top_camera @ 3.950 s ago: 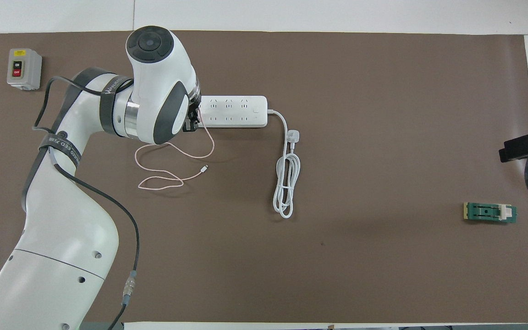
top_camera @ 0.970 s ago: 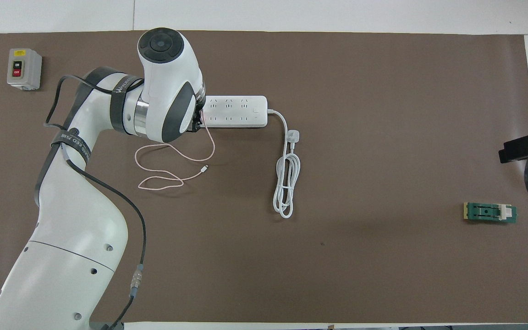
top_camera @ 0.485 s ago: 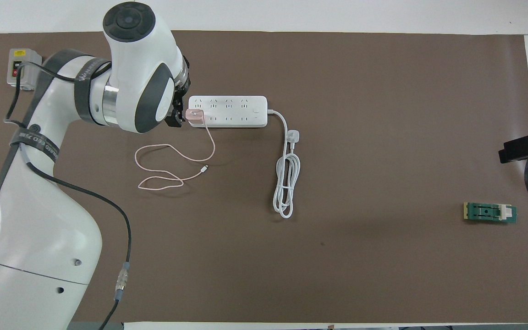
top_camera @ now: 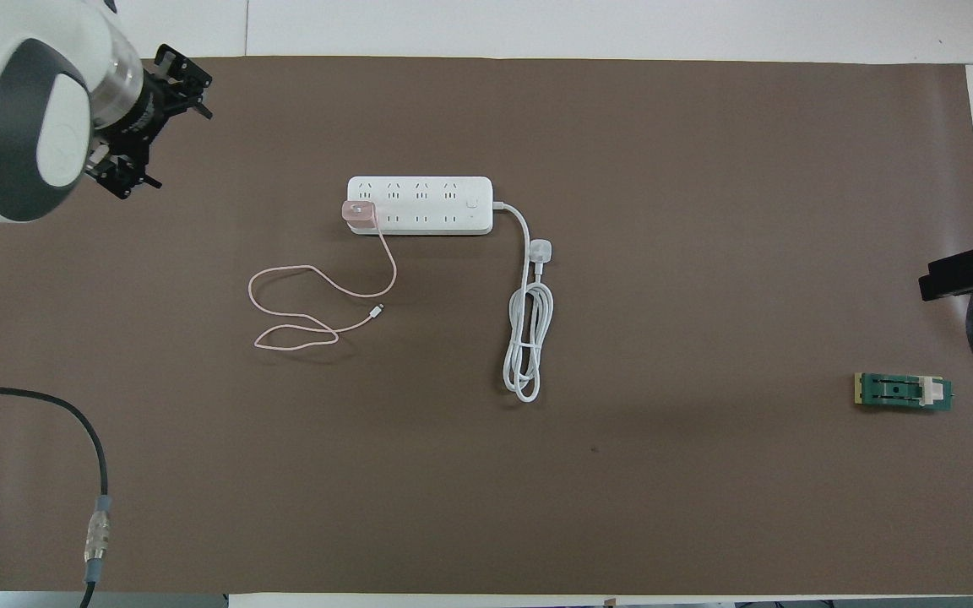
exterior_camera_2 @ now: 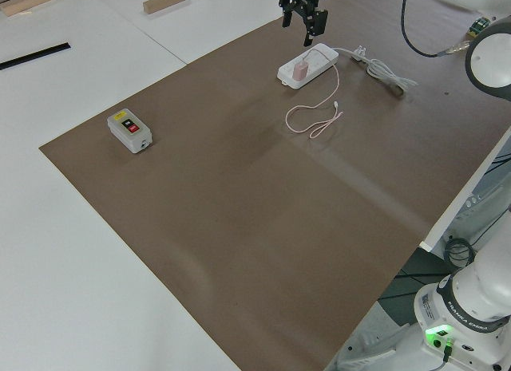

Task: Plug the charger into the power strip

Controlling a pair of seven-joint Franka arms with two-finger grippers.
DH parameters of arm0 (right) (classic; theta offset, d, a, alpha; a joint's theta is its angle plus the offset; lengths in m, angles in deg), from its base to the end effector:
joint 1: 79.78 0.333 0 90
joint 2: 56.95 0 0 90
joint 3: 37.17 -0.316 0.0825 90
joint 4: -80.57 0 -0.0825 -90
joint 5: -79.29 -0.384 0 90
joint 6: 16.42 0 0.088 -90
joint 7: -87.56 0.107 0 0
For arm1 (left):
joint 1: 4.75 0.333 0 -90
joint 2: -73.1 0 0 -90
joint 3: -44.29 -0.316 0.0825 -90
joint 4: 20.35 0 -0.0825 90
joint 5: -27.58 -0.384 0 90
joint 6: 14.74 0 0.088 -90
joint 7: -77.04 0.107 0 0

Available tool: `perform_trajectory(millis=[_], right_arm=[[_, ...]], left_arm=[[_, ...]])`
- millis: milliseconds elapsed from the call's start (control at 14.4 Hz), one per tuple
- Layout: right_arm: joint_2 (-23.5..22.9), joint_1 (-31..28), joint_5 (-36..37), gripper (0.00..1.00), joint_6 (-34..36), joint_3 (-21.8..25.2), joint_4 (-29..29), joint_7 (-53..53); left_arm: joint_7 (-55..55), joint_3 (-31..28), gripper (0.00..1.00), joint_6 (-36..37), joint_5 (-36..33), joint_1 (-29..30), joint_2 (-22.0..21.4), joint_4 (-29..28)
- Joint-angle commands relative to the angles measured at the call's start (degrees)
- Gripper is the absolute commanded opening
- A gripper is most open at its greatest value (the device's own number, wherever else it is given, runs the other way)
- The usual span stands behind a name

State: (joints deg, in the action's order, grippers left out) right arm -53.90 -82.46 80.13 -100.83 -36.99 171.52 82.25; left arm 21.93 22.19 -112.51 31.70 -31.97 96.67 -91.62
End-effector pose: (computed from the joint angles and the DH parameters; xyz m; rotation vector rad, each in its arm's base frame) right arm 0.5269 -0.0281 0.6373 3.1293 0.0654 -0.0967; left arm 0.6696 -0.1204 0.5524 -2.8366 -1.2737 -0.1685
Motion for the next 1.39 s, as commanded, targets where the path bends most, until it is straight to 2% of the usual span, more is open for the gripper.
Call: perform_trajectory(millis=[0, 416, 485, 554, 624, 693, 970, 1317], right_arm=[[1.44, -0.74, -1.19, 1.00, -0.14, -0.27, 1.59, -1.03], [1.44, -0.83, -1.19, 1.00, -0.14, -0.27, 1.59, -1.03], [1.44, -0.83, -1.19, 1.00, -0.14, -0.27, 1.59, -1.03], [1.44, -0.83, -1.10, 1.00, -0.14, -0.27, 1.59, -1.03], [1.44, -0.83, -1.19, 1.00, -0.14, -0.27, 1.59, -1.03], [1.44, -0.83, -1.19, 1.00, -0.06, -0.27, 1.59, -1.03], [1.44, -1.27, -1.19, 1.00, -0.14, -0.27, 1.51, -1.11], [1.44, -1.45, -1.19, 1.00, -0.14, -0.19, 1.59, -1.20]], left_arm=[[15.94, -1.20, 1.00, 3.01, -0.51, 3.73, -3.60, -0.79], [43.39, -0.93, 1.00, 10.48, -0.34, 10.86, -11.24, -1.06], [46.29, 4.73, 1.00, 9.44, 0.53, 16.09, -15.78, -4.36], [50.15, 11.14, 1.00, 8.48, 0.63, 22.41, -16.61, -5.01], [52.36, 14.86, 1.00, 8.64, 0.72, 24.82, -17.23, -5.36], [52.47, 15.33, 1.00, 9.43, 0.55, 24.58, -18.89, -6.41], [49.59, 16.12, 1.00, 9.60, 0.54, 24.32, -27.59, -18.43], [48.43, 16.30, 1.00, 13.56, -1.64, 21.24, -25.94, -19.17]])
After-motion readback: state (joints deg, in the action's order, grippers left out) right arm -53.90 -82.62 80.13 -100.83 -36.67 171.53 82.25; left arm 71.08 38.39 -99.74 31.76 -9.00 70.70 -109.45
